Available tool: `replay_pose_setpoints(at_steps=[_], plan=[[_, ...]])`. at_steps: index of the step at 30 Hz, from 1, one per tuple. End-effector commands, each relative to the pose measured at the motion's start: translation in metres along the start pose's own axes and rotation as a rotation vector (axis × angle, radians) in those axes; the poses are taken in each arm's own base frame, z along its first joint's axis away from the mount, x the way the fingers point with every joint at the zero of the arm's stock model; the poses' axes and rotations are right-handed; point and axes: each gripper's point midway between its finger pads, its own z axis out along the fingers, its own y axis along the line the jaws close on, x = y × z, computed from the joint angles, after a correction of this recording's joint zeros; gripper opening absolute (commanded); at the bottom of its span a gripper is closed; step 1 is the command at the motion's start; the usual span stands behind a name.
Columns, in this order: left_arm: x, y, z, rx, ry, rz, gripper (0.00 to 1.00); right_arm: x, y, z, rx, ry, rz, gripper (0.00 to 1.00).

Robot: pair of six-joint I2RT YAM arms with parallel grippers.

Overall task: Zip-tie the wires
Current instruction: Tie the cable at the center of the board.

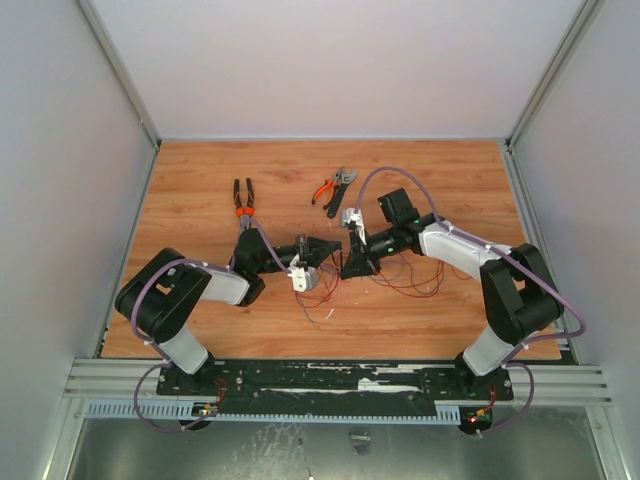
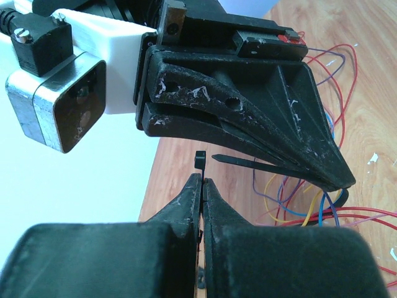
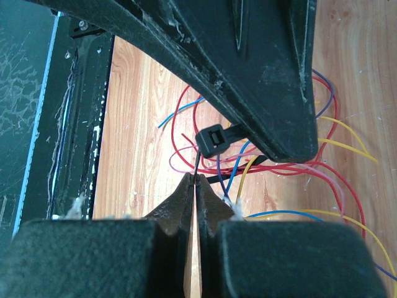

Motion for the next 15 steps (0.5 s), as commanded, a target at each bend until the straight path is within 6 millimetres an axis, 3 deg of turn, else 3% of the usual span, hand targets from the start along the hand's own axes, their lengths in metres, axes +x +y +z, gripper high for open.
replay_pose_setpoints(at_steps=[1,15], plan=[[-0.0057,0.0125,0.0033,-0.027,-0.029,0.041,0.0,-0.0116,0.0039,-0.002,0.005,-0.009,-0.055,0.0],[-0.0046,0.012,0.0009,-0.035,-0.018,0.066,0.0,-0.0152,0.0087,-0.0031,-0.01,-0.024,-0.081,0.0]])
